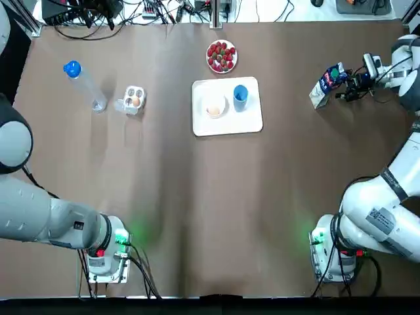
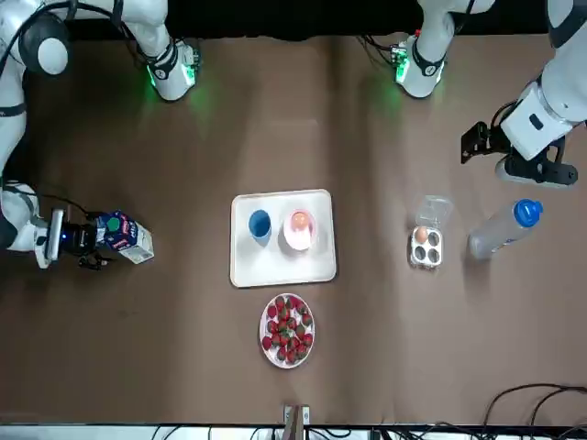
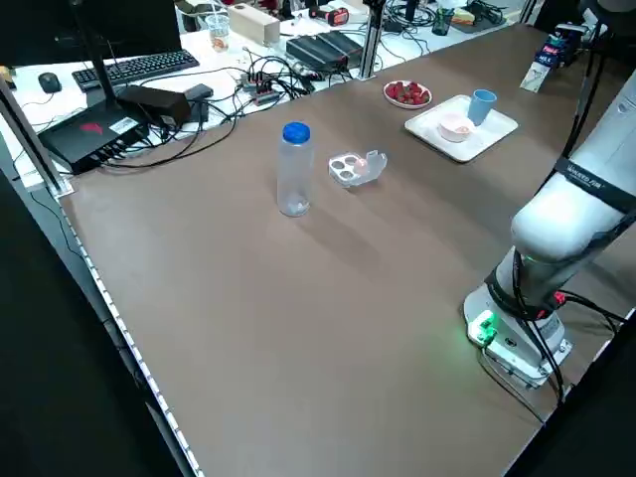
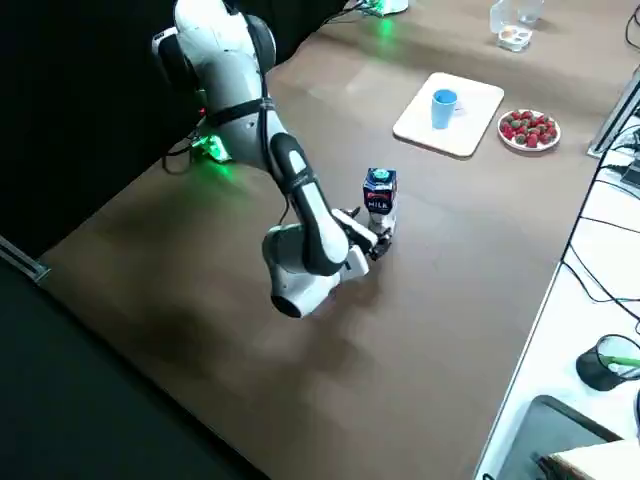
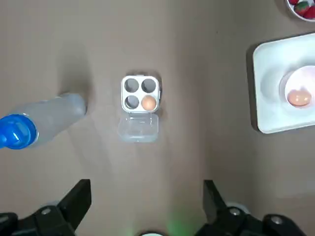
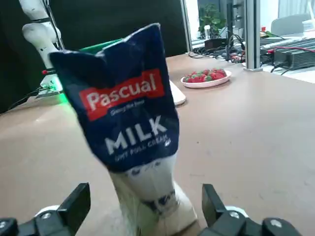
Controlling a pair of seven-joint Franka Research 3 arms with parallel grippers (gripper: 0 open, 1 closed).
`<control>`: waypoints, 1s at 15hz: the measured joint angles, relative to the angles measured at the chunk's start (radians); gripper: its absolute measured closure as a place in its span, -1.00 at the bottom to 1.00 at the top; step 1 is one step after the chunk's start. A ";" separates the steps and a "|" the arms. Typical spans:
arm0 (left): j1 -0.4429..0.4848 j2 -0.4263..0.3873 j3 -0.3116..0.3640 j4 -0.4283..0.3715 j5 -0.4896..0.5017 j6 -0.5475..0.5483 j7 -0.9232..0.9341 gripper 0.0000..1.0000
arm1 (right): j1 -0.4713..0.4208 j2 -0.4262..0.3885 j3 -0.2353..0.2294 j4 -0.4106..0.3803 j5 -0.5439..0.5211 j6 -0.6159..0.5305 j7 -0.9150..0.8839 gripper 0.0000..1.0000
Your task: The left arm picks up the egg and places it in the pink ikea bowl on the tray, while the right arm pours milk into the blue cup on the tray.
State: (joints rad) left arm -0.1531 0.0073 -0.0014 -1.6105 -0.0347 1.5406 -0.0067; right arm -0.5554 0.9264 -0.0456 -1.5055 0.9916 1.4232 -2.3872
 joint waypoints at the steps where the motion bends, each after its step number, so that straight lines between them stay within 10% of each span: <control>1: 0.000 0.000 -0.001 0.000 0.006 0.007 -0.001 -1.00 | -0.012 0.000 0.000 0.001 -0.007 0.000 0.000 -1.00; 15: 0.000 -0.001 -0.040 0.007 0.076 0.020 -0.055 -1.00 | -0.049 -0.111 0.016 0.069 -0.137 -0.011 0.360 -1.00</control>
State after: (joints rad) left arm -0.1529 0.0058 -0.0412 -1.6031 0.0412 1.5606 -0.0614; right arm -0.6048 0.8156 -0.0297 -1.4364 0.8543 1.4125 -2.0274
